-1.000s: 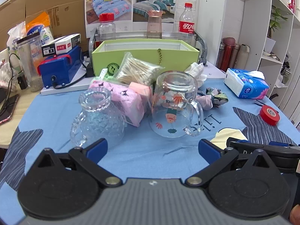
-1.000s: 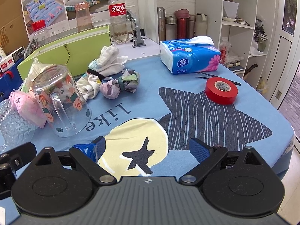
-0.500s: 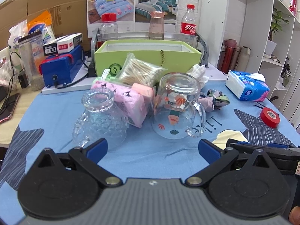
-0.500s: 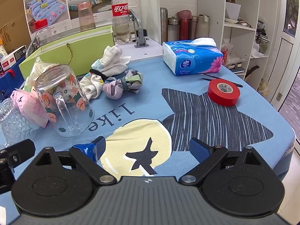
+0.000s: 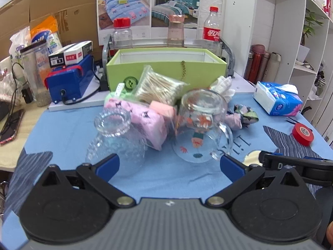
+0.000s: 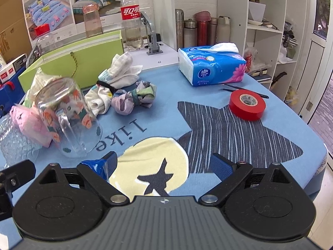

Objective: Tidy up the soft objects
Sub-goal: 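Move the left tool toward the cotton swab bag while the right tool approaches the floral cloth, then grasp the cotton swab bag with the left tool while the right tool grasps the floral cloth, then carry both held items over the green box and release them inside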

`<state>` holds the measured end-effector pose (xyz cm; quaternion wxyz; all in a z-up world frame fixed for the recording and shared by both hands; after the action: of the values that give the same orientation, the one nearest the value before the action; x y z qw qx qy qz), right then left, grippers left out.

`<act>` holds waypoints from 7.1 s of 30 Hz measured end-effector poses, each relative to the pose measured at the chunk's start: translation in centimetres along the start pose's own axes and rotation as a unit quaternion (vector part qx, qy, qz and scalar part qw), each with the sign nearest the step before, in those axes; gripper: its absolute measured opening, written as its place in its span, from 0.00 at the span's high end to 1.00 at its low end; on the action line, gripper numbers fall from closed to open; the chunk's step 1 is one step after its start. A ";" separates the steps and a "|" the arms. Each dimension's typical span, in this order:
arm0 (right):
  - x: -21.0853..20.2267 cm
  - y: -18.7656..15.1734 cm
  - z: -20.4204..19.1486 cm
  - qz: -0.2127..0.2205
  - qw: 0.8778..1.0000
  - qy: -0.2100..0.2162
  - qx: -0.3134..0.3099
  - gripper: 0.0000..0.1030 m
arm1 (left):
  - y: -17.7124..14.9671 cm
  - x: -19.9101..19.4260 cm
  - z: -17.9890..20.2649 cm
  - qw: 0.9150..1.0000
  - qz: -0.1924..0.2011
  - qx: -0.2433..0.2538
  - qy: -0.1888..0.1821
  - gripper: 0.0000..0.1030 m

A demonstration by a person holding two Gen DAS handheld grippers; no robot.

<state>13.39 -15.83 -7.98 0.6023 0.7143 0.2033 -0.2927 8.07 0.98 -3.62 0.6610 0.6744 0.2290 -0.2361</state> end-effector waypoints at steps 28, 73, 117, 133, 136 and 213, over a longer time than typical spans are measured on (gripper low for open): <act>4.1 10.3 -3.6 0.031 0.999 0.024 -0.018 0.19 | 9.6 5.8 -8.3 0.998 -0.014 -0.005 0.054 0.00; 5.2 11.0 -7.8 -0.003 0.996 0.088 -0.027 0.19 | 11.3 14.6 -13.1 0.993 -0.104 0.041 0.028 0.00; 1.1 1.8 3.7 -0.008 0.994 0.093 -0.056 0.19 | 3.9 8.5 -23.9 0.981 -0.105 -0.107 0.121 0.01; 5.0 -0.4 1.1 -0.013 0.990 0.091 -0.108 0.17 | 1.5 8.2 -24.9 0.974 -0.132 -0.160 0.096 0.01; 4.7 -0.5 1.2 0.002 0.991 0.088 -0.103 0.16 | 1.4 9.8 -24.2 0.970 -0.148 -0.173 0.089 0.01; 10.1 21.8 -15.1 0.079 0.963 0.189 -0.178 0.34 | 21.4 12.6 -13.6 0.999 -0.017 -0.043 0.002 0.22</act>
<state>37.56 -5.83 3.03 0.6916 0.6516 0.3052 -0.0634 31.44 14.12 5.46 0.6849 0.6416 0.2523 -0.2360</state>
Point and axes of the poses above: each gripper's, at about its wrist camera, not at the fingertips, and x roughly the way its jaws point, z to its right, y to its top, the point moved 9 cm from there along x, roughly the way its jaws point, and after that the axes turned 3 degrees about x, right-handed, at the moved point
